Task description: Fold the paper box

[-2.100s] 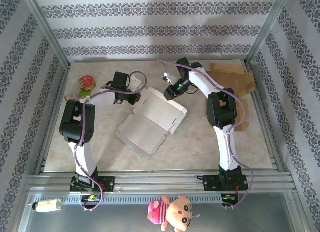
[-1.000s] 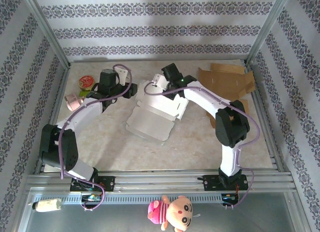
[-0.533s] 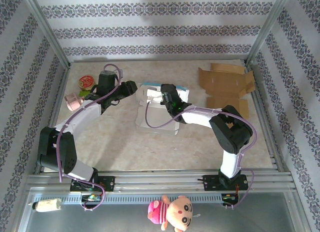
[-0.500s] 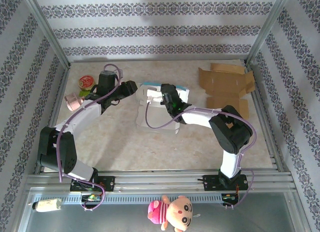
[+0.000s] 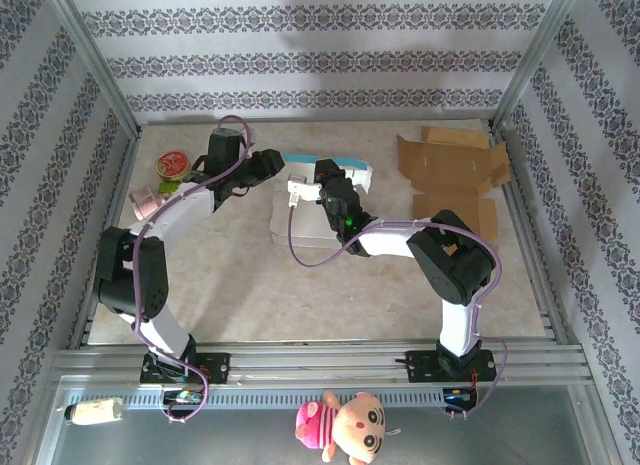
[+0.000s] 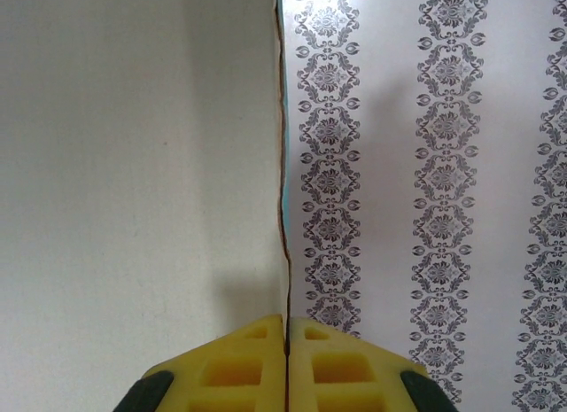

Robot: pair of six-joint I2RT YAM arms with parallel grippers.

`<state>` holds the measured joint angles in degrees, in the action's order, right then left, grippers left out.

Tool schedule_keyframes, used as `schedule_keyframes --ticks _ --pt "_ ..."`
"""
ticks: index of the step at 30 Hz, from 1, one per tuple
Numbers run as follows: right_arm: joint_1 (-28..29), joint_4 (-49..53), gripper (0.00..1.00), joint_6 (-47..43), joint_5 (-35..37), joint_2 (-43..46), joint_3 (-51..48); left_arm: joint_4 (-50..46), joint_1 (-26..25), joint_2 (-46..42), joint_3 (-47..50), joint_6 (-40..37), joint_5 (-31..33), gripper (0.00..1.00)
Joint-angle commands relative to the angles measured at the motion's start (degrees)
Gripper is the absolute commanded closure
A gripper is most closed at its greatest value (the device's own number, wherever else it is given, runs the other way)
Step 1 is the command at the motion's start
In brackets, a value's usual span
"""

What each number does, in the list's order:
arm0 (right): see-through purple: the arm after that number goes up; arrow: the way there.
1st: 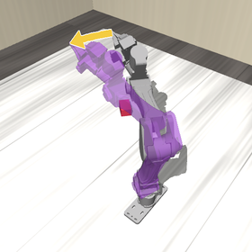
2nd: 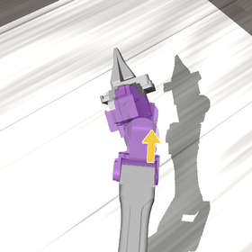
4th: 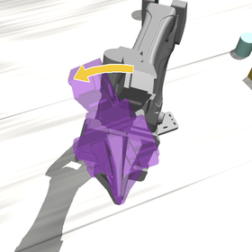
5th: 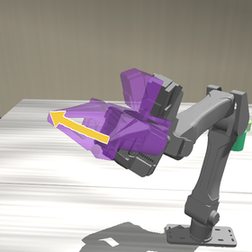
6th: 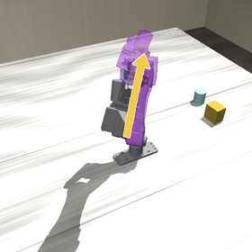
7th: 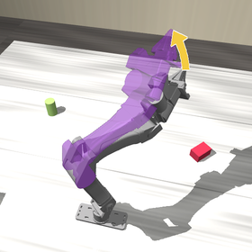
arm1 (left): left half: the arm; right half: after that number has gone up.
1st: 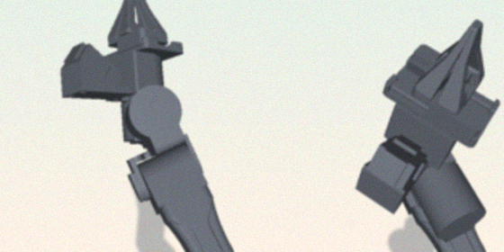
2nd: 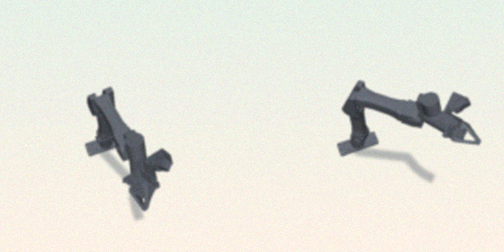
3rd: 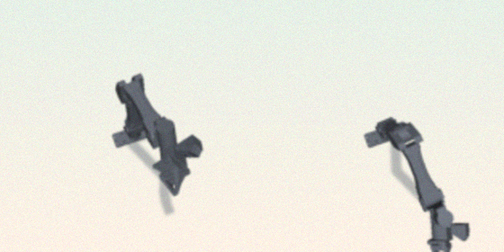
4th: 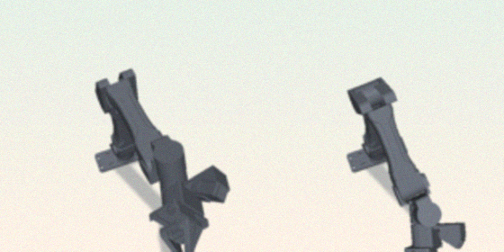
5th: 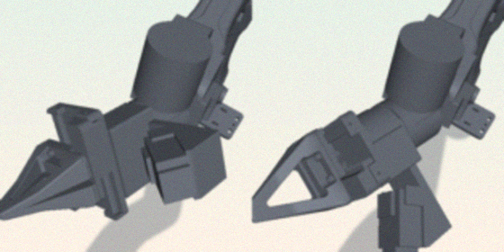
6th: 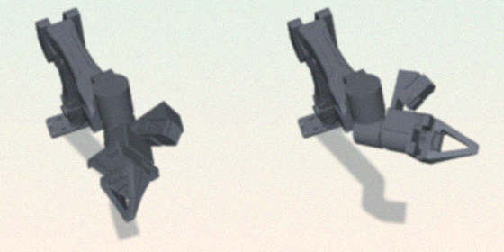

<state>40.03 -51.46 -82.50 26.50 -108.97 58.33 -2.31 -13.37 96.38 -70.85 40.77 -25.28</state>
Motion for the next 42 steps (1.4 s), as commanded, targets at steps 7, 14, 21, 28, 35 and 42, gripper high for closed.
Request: schedule_keyframes --ticks 7,14,21,28,35,42 --pt "0.6 1.2 0.92 1.8 -0.7 -0.7 0.3 2.9 0.8 0.8 -3.1 -4.4 0.8 0.44" --pt "0.5 2.8 0.92 3.4 -0.9 -0.2 0.7 0.9 0.9 6.1 -7.1 -3.7 -3.3 0.48" --pt "0.3 4.0 0.92 5.3 -0.8 -0.1 0.9 1.6 0.9 7.2 -6.5 -2.9 -5.2 0.52" --pt "0.1 4.8 0.92 5.8 -0.7 -0.1 1.3 -8.3 0.8 5.0 -7.0 -4.9 2.4 0.54" --pt "0.0 5.4 0.92 6.0 -0.5 -0.5 1.4 -6.5 0.5 0.4 -3.2 -2.9 1.1 0.57" --pt "0.2 5.6 0.92 6.4 -0.6 -0.3 1.4 -5.1 -0.1 0.3 -2.8 -1.6 1.2 0.56"
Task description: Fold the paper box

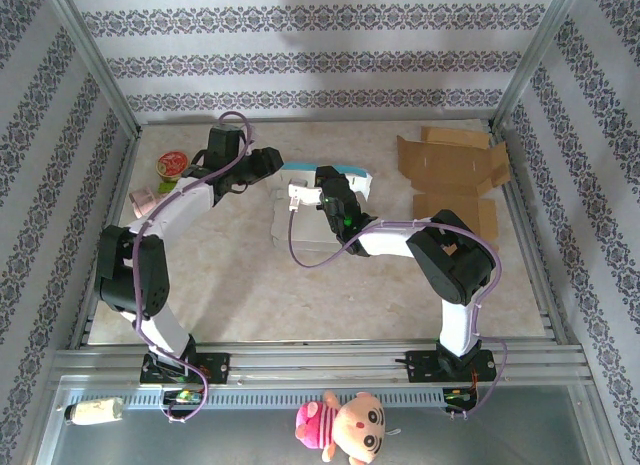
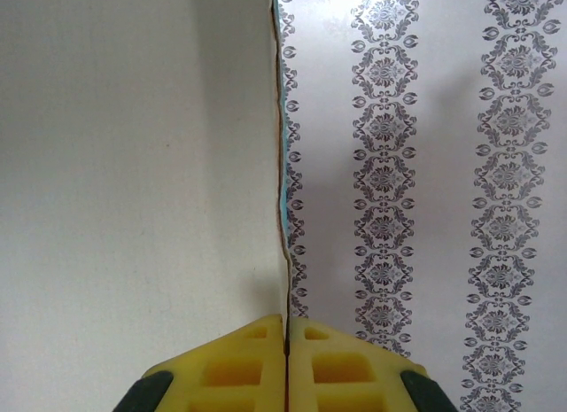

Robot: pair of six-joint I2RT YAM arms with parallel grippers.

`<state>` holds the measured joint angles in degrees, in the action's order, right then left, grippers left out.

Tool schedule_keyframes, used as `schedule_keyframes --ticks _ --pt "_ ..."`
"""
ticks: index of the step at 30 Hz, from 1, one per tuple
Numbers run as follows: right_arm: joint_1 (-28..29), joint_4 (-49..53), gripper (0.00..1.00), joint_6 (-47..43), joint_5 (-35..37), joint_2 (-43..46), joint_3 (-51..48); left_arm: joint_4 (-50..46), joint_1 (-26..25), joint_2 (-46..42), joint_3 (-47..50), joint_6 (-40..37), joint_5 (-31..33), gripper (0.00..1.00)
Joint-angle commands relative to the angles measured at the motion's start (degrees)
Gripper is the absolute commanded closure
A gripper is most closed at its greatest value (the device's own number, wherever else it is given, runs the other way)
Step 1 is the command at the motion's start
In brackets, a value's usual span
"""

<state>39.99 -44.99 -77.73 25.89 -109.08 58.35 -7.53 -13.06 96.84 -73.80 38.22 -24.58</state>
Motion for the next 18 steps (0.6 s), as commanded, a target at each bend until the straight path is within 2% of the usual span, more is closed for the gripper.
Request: schedule_keyframes --ticks 1,4,8,10,18 --pt "0.2 -0.8 0.92 1.6 0.0 -0.1 1.4 -0.3 -0.4 0.4 -0.5 0.8 0.4 0.56" --pt "0.3 -0.8 0.92 1.9 0.2 0.1 1.2 -1.5 -0.6 2.8 -2.9 0.9 -2.1 0.54" --pt "0.2 -0.6 0.92 2.3 0.2 0.3 1.0 -1.3 -1.1 4.4 -4.0 1.0 -2.0 0.53" --pt "0.4 -0.6 0.92 2.6 0.1 0.2 1.1 -1.3 -1.2 5.7 -5.0 1.1 -2.6 0.55" --pt "0.5 0.0 0.92 3.8 0.0 0.0 1.6 0.2 -1.5 9.2 -7.0 2.6 -4.8 0.75"
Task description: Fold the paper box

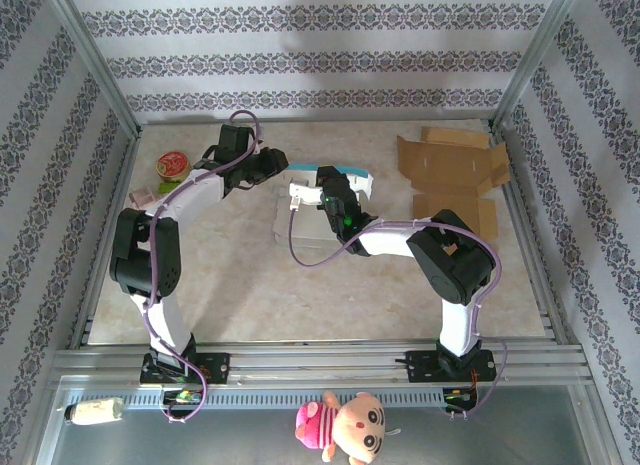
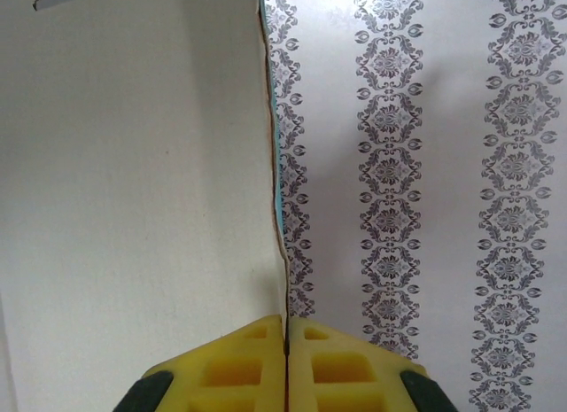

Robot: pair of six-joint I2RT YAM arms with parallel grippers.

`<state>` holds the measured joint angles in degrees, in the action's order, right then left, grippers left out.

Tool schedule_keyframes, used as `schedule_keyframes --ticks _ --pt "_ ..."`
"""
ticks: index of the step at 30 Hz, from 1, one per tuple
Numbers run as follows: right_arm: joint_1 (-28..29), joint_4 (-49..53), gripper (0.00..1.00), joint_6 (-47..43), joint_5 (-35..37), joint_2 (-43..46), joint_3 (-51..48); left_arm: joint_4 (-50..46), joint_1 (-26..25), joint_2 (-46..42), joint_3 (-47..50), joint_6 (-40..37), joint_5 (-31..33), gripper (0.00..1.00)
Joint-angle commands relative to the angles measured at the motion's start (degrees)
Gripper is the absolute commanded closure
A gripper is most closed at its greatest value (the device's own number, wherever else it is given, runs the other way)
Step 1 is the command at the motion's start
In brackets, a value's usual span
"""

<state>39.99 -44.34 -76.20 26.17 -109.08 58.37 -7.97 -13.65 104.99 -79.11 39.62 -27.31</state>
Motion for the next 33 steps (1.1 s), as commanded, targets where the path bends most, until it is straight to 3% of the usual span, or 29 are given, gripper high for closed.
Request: schedule_keyframes --ticks 1,5,8,12,16,18,22,25,29,33 --pt "0.5 -0.5 0.92 2.5 -0.4 0.0 1.6 1.1 -0.9 1.3 -1.8 1.4 -2.4 0.77" --pt "0.5 -0.1 0.92 3.3 -0.4 0.2 1.6 1.7 -1.1 1.8 -1.8 1.8 -2.3 0.84" --pt "0.5 0.3 0.92 3.6 -0.4 0.0 2.0 1.5 -1.1 1.6 -1.6 1.6 -1.8 0.84" --pt "0.2 0.7 0.92 3.6 -0.3 -0.2 2.6 -0.2 -1.1 -0.4 -1.0 -0.4 0.5 0.6" --pt "-0.9 1.2 0.92 4.7 -0.4 0.0 2.5 -2.1 -2.0 -6.7 2.6 -4.7 7.3 0.55" --pt "-1.5 1.4 0.92 5.7 -1.0 0.5 2.3 -1.8 -4.0 -11.4 6.7 -7.5 14.2 0.55" --pt "-2.7 4.4 0.92 9.1 -3.2 1.1 1.9 5.6 -8.7 -19.0 17.3 -10.3 22.6 0.56" --pt "-3.9 4.9 0.91 11.7 -4.1 1.1 2.0 17.7 -10.6 -21.9 28.0 -8.3 23.5 0.57" --pt "-5.0 4.9 0.92 12.7 -4.5 0.5 1.4 26.6 -11.9 -19.3 34.7 -5.9 23.4 0.62" --pt "-5.3 5.2 0.92 13.7 -5.1 0.7 0.7 25.6 -12.3 -11.8 30.6 -8.9 21.0 0.62"
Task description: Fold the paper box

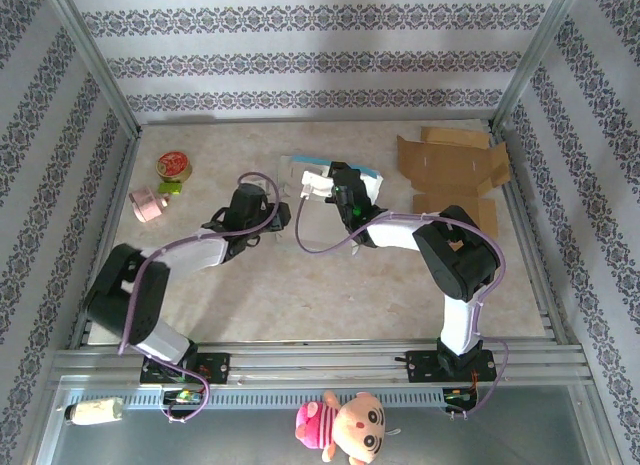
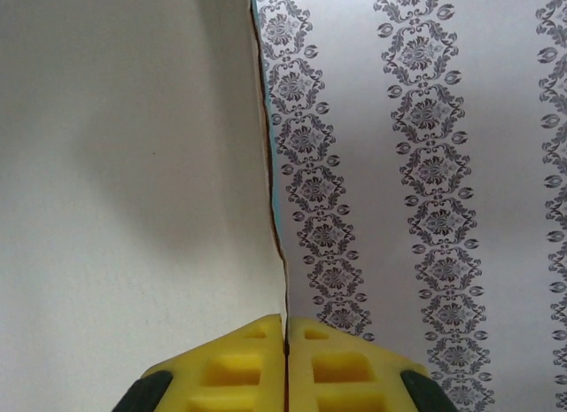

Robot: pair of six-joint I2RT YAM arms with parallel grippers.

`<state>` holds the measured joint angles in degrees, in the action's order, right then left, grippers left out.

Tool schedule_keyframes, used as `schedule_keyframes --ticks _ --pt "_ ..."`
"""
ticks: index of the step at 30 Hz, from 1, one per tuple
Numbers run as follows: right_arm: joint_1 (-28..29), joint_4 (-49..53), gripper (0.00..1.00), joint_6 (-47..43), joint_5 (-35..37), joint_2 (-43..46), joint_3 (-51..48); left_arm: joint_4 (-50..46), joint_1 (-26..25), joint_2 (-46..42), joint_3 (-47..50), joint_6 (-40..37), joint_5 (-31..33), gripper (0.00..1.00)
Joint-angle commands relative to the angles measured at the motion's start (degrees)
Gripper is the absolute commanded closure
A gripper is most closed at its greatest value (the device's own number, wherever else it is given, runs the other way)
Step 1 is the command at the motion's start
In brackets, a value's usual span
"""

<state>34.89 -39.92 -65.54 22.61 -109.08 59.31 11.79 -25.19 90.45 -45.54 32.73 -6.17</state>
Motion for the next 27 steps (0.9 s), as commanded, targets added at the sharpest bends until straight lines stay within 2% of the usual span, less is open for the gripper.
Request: schedule_keyframes --ticks 1,5,10,15,27 --pt "-0.3 0.9 0.92 3.1 -1.6 0.6 -0.3 5.4 -0.7 4.3 -4.2 -2.9 0.1 0.61" --pt "-0.3 0.9 0.92 3.2 -1.2 0.6 -0.9 2.3 -0.2 10.0 -10.8 -6.7 2.3 0.61" --pt "-0.4 1.0 0.92 3.4 -1.2 0.9 -0.9 -1.3 2.4 15.5 -17.5 -9.3 1.3 0.6" --pt "-0.4 1.2 0.92 3.7 -1.3 0.7 -0.7 -3.2 4.6 20.1 -22.2 -10.4 -3.9 0.58" --pt "-0.3 1.9 0.92 3.7 -1.2 0.6 -0.4 -5.1 7.0 27.5 -27.7 -9.6 -8.1 0.51"
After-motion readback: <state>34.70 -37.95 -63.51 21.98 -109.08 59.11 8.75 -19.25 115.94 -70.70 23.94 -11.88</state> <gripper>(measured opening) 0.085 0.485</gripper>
